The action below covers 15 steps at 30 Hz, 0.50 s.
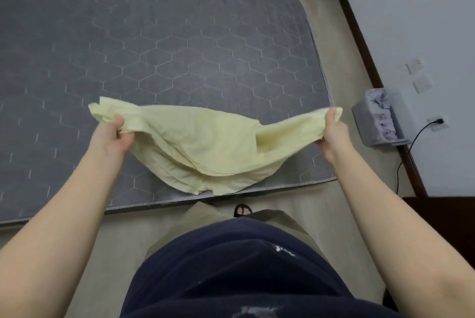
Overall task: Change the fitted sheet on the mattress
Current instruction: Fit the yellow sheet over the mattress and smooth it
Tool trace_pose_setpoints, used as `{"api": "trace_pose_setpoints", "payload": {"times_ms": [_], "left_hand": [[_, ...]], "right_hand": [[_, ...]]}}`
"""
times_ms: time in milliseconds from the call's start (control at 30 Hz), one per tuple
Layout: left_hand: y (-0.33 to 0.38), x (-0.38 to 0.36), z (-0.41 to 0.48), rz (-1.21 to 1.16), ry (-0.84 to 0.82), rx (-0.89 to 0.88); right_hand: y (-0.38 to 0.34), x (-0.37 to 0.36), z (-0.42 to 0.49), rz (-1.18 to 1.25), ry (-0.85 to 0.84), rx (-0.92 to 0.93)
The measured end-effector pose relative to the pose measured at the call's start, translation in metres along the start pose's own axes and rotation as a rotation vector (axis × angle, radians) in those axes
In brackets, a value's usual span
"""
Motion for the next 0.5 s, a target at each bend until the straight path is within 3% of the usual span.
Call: {"api": "trace_pose_setpoints", "payload": {"times_ms": [67,100,167,333,433,500], "left_hand": [[0.012,-0.013,0.003,-0.079,-0.076,-0.039],[0.021,-0.022,0.004,-0.046,-0.178,-0.129],[0.02,-0.027,0.011,0.005,-0.211,-0.149],[-0.069,-0.018,0.009,0.924,-0.373,-0.078],[-0.128,-0.015,0.0,1.258,-0.475,0.125],[-0.154,-0.025,-0.008,1.326,-0.558,0.131]], "right_hand": [[-0.027,-0.013,-0.009,0.001,-0.05,0.087],[-0.037,-0.018,-0.016,0.036,-0.094,0.105],[-0.049,-0.029,-0.032,0.126,-0.202,0.104],[-0.046,-0.056,-0.073,0.134,-0.385,0.024],[-0.042,-0.063,-0.088,-0.01,-0.453,-0.02],[-0.042,-0.064,-0.095,-0.1,-0.493,-0.036]]}}
Point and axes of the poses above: each hand's wrist, its own z-axis towards the middle knuckle, its own x-axis out of the back of the hand, y = z × x, the point moved 4 cm from there along z, towards the middle knuckle, and after that the axes turned 3 degrees about z, right-handed, at the moved point
